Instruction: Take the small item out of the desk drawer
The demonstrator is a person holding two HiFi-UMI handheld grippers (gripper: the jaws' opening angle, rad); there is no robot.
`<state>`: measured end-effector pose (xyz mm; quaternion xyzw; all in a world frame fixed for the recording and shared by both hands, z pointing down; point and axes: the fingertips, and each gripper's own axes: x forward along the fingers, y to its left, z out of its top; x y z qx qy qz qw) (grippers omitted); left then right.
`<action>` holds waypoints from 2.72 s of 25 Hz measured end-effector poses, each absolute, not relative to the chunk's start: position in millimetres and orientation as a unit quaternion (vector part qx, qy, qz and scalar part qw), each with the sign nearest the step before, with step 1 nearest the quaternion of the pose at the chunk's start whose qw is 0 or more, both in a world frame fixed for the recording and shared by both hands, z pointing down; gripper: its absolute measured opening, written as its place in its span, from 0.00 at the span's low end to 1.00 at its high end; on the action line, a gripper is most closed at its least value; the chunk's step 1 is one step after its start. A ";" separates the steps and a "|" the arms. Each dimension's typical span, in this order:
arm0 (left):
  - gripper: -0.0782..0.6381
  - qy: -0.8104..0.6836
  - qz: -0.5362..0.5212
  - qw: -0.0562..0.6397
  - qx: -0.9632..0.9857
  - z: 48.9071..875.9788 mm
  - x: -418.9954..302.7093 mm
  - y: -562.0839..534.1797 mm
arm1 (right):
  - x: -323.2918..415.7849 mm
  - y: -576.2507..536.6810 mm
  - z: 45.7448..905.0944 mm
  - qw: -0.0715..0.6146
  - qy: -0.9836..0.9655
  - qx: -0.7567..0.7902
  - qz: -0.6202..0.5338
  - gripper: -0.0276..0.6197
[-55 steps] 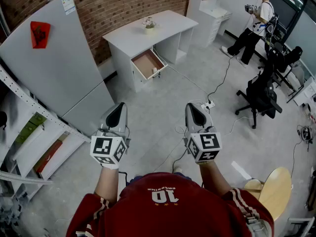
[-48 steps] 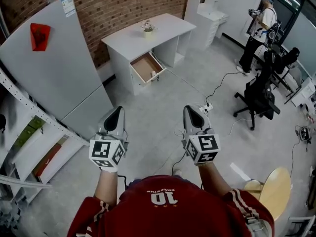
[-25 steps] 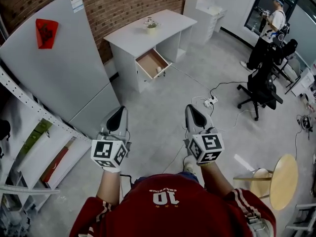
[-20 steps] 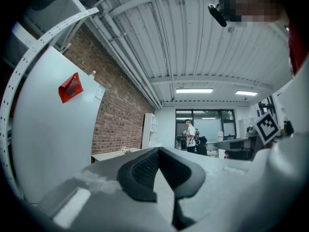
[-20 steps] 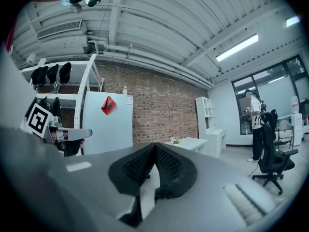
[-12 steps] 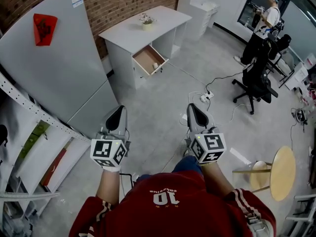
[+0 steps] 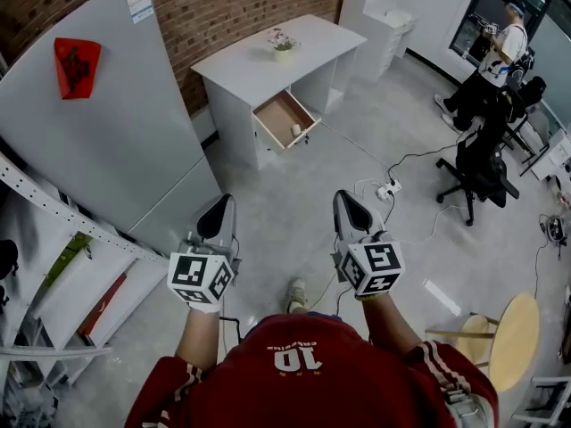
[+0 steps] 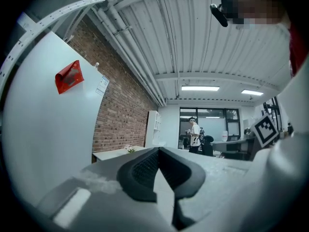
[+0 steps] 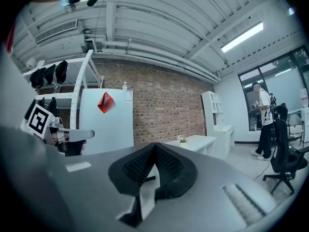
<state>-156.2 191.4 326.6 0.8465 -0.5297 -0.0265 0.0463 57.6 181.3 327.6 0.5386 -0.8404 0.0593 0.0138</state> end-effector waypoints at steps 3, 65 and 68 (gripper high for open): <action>0.11 -0.528 -0.021 0.038 0.848 319.4 -154.2 159.4 | 53.9 144.7 323.8 -0.002 -0.846 0.530 0.061 0.05; 0.11 -0.323 -0.002 0.036 0.946 349.3 -143.5 -309.2 | 9.8 -242.2 345.5 -0.006 -0.759 0.647 0.071 0.05; 0.11 -0.320 0.004 0.027 0.947 350.6 -131.7 -317.1 | 17.4 -255.7 348.6 -0.009 -0.763 0.642 0.073 0.05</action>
